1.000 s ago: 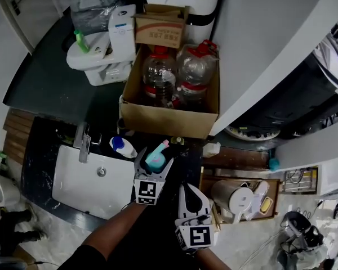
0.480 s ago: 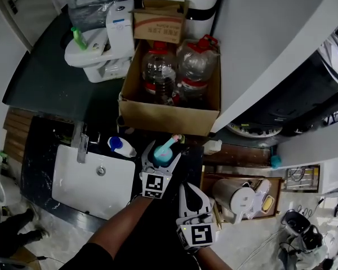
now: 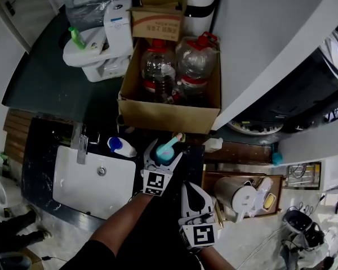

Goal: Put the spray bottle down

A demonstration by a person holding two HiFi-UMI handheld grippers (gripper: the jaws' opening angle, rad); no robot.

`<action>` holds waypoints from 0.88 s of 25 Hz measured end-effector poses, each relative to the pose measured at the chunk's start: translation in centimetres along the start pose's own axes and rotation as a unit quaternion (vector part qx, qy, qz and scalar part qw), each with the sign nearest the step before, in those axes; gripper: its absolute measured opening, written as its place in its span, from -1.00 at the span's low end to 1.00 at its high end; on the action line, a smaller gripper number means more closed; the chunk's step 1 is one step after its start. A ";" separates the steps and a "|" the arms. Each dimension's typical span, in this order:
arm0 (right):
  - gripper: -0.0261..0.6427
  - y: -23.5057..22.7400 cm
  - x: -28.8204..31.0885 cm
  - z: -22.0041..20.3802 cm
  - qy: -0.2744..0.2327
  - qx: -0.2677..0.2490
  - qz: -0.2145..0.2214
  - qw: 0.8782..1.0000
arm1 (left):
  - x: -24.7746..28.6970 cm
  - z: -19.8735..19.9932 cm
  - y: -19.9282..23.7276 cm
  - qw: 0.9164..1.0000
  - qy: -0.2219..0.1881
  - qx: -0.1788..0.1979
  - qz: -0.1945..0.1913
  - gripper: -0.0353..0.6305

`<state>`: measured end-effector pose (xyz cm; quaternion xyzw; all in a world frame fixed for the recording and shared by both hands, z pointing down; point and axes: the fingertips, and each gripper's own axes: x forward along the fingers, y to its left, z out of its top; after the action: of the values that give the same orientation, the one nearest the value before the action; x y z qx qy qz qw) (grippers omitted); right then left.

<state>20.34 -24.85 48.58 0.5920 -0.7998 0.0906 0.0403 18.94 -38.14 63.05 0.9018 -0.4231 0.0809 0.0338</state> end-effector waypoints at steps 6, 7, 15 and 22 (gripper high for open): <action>-0.88 0.5 -0.2 0.2 0.009 -0.018 0.001 1.000 | -0.7 -0.5 0.6 1.000 0.002 0.029 -0.009 0.31; -0.88 0.5 -0.2 0.2 0.016 -0.018 -0.001 1.000 | -0.7 -0.5 0.6 0.999 0.003 0.031 -0.015 0.31; -0.88 0.6 -0.8 -0.4 0.028 -0.019 -0.003 0.999 | -1.6 -1.0 0.3 0.999 0.013 0.036 -0.034 0.31; -0.88 0.7 -1.6 -0.7 0.029 -0.020 -0.026 0.999 | -3.3 -0.9 0.1 0.999 0.007 0.025 -0.036 0.36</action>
<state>20.12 -23.02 48.88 0.6086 -0.7844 0.0908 0.0781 16.65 -35.56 63.39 0.9163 -0.3883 0.0967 0.0172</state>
